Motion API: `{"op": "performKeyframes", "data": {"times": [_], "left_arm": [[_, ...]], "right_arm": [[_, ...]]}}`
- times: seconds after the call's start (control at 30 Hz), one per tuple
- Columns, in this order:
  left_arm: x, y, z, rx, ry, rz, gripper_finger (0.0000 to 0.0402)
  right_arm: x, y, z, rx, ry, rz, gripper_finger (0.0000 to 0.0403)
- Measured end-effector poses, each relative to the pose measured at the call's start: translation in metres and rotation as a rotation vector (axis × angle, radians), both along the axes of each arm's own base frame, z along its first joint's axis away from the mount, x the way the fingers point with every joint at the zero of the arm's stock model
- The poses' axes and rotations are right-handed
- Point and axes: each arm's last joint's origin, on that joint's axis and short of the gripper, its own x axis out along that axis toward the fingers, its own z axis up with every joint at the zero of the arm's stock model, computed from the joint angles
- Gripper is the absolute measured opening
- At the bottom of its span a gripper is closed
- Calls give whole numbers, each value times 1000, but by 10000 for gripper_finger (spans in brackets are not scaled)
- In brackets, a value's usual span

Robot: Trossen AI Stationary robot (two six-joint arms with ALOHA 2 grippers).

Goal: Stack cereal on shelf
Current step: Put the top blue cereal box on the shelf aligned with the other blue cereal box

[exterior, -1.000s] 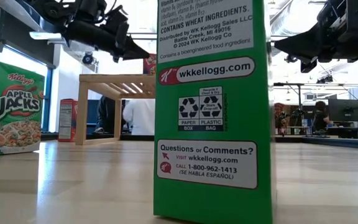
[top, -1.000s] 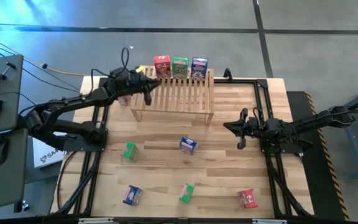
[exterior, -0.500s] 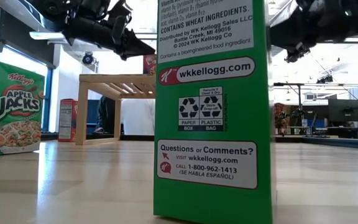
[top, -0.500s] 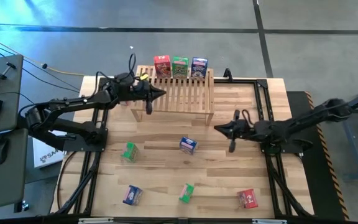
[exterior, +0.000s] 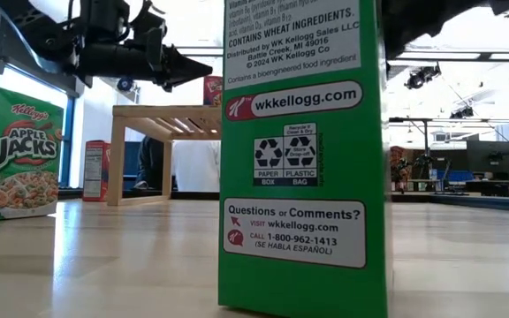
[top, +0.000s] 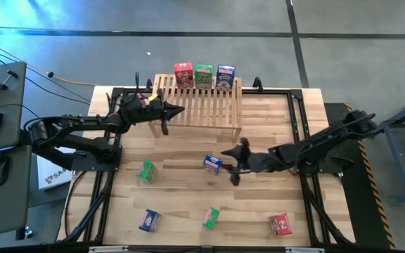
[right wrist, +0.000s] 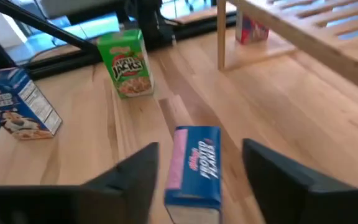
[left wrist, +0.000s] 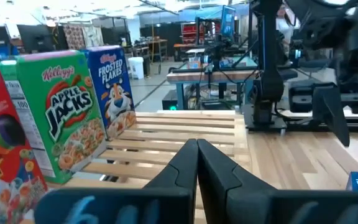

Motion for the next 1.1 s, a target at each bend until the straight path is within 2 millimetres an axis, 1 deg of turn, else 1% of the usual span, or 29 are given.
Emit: {"op": "performKeyframes", "data": {"times": [0.1, 0.2, 0.4, 0.5, 0.57, 0.67, 0.83, 0.97, 1.1], "left_arm": [[-2, -1, -4, -7, 1, 1, 0], [-3, -2, -8, -9, 15, 1, 0], [-6, -3, -14, -17, 32, 1, 0], [-7, -4, -17, -20, 38, 0, 0], [-7, -4, -16, -18, 35, 0, 0], [-7, -4, -16, -17, 34, 0, 0], [-7, -4, -16, -8, 36, 0, 0], [-7, -4, -16, 1, 39, 0, 0], [-7, -4, -17, -3, 40, 0, 0]], "right_arm": [[16, 5, 7, 22, 46, -23, 298], [32, 7, 11, 25, 122, -53, 329], [62, 5, 17, 31, 314, -128, 337], [74, 3, 15, 55, 398, -149, 337], [80, 0, 9, 77, 458, -146, 337], [87, -5, 0, 140, 526, -130, 335], [93, -14, -6, 235, 568, -102, 315], [93, -22, -8, 268, 592, -110, 281], [93, -27, -8, 261, 616, -57, 238]]}}
